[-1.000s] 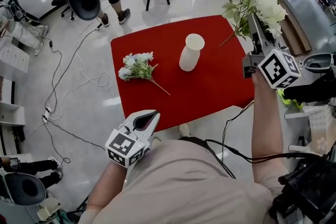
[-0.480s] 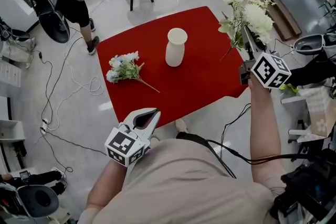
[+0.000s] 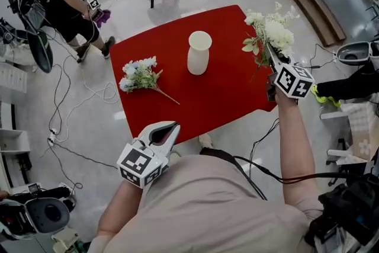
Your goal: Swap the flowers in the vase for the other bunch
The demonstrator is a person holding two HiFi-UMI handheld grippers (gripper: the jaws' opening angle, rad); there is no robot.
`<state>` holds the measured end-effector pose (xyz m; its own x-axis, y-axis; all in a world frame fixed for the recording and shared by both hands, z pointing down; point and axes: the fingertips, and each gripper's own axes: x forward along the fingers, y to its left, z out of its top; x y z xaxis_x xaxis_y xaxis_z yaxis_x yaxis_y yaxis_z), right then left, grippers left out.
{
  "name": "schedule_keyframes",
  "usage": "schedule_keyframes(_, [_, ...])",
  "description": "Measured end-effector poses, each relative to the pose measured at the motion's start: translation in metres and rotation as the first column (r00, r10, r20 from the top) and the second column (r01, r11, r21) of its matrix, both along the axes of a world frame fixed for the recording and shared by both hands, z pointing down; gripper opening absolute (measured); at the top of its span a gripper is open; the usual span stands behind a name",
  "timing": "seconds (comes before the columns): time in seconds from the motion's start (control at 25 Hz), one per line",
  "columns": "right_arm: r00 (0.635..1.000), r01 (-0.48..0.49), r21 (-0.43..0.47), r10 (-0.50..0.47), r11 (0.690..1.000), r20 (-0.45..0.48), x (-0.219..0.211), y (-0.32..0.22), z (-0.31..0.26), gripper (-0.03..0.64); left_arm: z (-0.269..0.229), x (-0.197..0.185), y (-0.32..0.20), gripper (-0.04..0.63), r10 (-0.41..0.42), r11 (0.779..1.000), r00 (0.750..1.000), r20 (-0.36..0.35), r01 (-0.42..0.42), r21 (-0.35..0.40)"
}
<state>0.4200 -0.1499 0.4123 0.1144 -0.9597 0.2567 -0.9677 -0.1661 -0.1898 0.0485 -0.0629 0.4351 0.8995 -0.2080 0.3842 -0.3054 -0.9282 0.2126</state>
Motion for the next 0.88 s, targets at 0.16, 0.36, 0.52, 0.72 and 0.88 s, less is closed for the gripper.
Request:
schedule_keyframes(0.16, [1.000, 0.025, -0.085, -0.024, 0.996, 0.008, 0.008, -0.012, 0.042, 0.098, 0.000, 0.006, -0.005, 0.008, -0.027, 1.000, 1.000, 0.011, 0.027, 0.001])
schedule_keyframes(0.36, [0.996, 0.079, -0.172, -0.070, 0.982, 0.053, 0.012, -0.037, 0.092, 0.098, 0.003, 0.011, -0.017, 0.008, -0.071, 0.997, 0.997, 0.028, 0.071, 0.000])
schedule_keyframes(0.52, [0.992, 0.111, -0.237, -0.091, 0.965, 0.092, 0.020, -0.052, 0.125, 0.098, 0.002, 0.017, -0.025, 0.008, -0.107, 0.994, 0.993, 0.041, 0.107, -0.003])
schedule_keyframes(0.72, [0.987, 0.136, -0.259, -0.109, 0.956, 0.114, 0.033, -0.073, 0.145, 0.100, -0.001, 0.025, -0.032, 0.008, -0.149, 0.989, 0.987, 0.051, 0.150, 0.001])
schedule_keyframes(0.88, [0.985, 0.147, -0.288, -0.115, 0.946, 0.126, 0.045, -0.086, 0.161, 0.101, -0.003, 0.031, -0.034, 0.008, -0.178, 0.984, 0.982, 0.060, 0.179, 0.003])
